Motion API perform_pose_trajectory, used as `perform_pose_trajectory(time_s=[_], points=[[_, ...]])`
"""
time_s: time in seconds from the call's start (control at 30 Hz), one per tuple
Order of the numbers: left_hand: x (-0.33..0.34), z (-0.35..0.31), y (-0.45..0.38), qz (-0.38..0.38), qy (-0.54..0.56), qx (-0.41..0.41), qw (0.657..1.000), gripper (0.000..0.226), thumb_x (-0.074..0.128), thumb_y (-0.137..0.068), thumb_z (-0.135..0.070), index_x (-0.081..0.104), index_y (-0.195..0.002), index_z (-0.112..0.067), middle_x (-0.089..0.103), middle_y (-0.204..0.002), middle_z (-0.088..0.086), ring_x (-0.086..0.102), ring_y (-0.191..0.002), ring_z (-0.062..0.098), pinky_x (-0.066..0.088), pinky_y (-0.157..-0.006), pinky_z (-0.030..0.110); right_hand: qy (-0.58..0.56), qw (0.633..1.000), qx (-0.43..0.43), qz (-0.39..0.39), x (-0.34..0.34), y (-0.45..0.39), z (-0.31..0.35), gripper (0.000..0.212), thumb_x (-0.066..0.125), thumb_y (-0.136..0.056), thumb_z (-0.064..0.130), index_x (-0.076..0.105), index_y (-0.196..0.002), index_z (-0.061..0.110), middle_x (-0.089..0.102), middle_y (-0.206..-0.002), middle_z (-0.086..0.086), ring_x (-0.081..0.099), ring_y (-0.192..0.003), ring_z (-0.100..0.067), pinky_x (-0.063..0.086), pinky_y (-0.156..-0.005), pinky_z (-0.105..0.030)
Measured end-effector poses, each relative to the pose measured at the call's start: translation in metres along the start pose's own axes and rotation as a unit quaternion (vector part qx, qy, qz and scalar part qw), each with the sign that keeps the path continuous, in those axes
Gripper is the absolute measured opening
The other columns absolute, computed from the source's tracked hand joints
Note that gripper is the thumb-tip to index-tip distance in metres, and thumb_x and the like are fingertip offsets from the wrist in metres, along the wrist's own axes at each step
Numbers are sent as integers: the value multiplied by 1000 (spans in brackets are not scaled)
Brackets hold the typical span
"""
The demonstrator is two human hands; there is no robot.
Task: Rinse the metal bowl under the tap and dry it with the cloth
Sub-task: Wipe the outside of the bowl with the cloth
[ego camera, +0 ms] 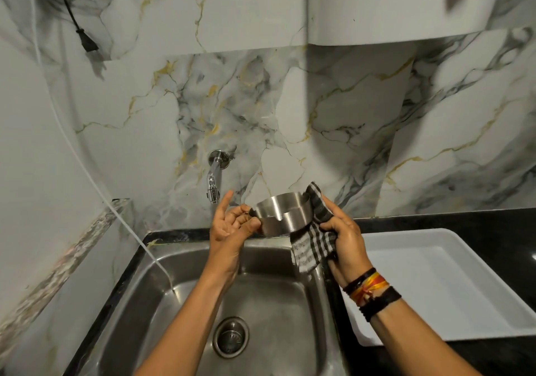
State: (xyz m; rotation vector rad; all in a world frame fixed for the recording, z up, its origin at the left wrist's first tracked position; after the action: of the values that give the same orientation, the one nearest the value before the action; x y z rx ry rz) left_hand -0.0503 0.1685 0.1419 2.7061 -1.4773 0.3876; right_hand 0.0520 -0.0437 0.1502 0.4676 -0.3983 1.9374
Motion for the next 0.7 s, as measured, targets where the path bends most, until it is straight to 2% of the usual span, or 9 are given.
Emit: perform_pose_trajectory(time_s=[0.07, 0.1, 0.13, 0.23, 0.3, 0.37, 0.47, 0.57, 0.7], points=[[11, -2, 1, 37, -26, -8, 999, 149, 107, -41, -56, 29, -166, -34, 58, -151, 10, 49, -143, 53, 42, -123, 60, -5, 1000, 14, -1, 2, 5, -8, 60, 37, -85, -6, 65, -136, 12, 67, -138, -8, 58, -133, -27, 36, -120, -52], [17, 0, 2, 67, -35, -21, 997, 157, 106, -37, -60, 24, -168, -35, 49, -162, 13, 36, -149, 58, 35, -125, 63, 0, 1000, 13, 5, 3, 7, -11, 61, 37, -85, -7, 65, -135, 12, 67, -138, -8, 58, -133, -27, 36, -119, -52], [25, 3, 4, 102, -34, -40, 993, 162, 106, -33, -61, 21, -169, -37, 41, -168, 18, 34, -149, 58, 38, -123, 59, 8, 1000, 12, 11, 6, 9, -13, 62, 36, -85, -9, 66, -135, 13, 68, -137, -7, 58, -133, -27, 37, -119, -51], [42, 8, 10, 174, -25, -75, 982, 154, 108, -32, -56, 33, -165, -38, 38, -165, 30, 62, -133, 40, 57, -104, 32, 36, 999, 3, 15, 14, 16, -13, 64, 33, -89, -14, 66, -135, 16, 70, -134, -2, 59, -132, -24, 40, -117, -46], [42, 7, 7, 170, -27, -69, 983, 145, 106, -36, -56, 40, -163, -34, 38, -160, 40, 58, -131, 44, 55, -108, 35, 61, 998, -28, 10, 18, 21, -4, 65, 33, -91, -15, 63, -138, 18, 67, -138, 3, 56, -135, -19, 39, -118, -42], [36, 7, -1, 136, -34, -54, 989, 139, 105, -39, -57, 44, -161, -34, 47, -157, 36, 61, -134, 41, 51, -113, 41, 120, 990, -78, 20, 23, 30, 7, 66, 35, -94, -15, 55, -146, 22, 55, -150, 9, 46, -144, -11, 35, -121, -35], [21, 7, -10, 55, -30, -30, 998, 133, 105, -42, -59, 44, -159, -42, 52, -159, 18, 61, -138, 34, 50, -116, 52, 295, 929, -200, 97, 57, 58, 17, 76, 40, -93, -11, 32, -157, 28, 26, -166, 17, 17, -155, -5, 19, -124, -21], [19, 5, -9, 32, -29, -7, 999, 138, 103, -40, -66, 39, -161, -47, 49, -163, 12, 56, -145, 31, 44, -122, 55, 430, 846, -287, 131, 86, 84, 3, 92, 45, -85, -17, 16, -161, 26, 7, -172, 10, -5, -159, -18, 7, -119, -7], [20, 3, -2, 45, -15, 11, 999, 145, 102, -37, -70, 36, -164, -42, 46, -164, 8, 55, -145, 28, 44, -122, 49, 452, 820, -329, 127, 84, 82, 5, 90, 46, -82, -20, 20, -160, 17, 14, -171, 0, 1, -159, -26, 11, -118, -6]])
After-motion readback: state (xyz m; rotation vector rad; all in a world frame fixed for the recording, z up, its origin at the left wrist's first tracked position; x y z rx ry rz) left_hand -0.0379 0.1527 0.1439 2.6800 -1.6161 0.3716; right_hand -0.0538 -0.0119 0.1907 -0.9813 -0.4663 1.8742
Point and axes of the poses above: each hand's wrist, its own y-axis away from the middle knuckle, its own x-axis out of the palm, z = x × y, the point moved 9 cm from there along -y, towards the middle knuckle
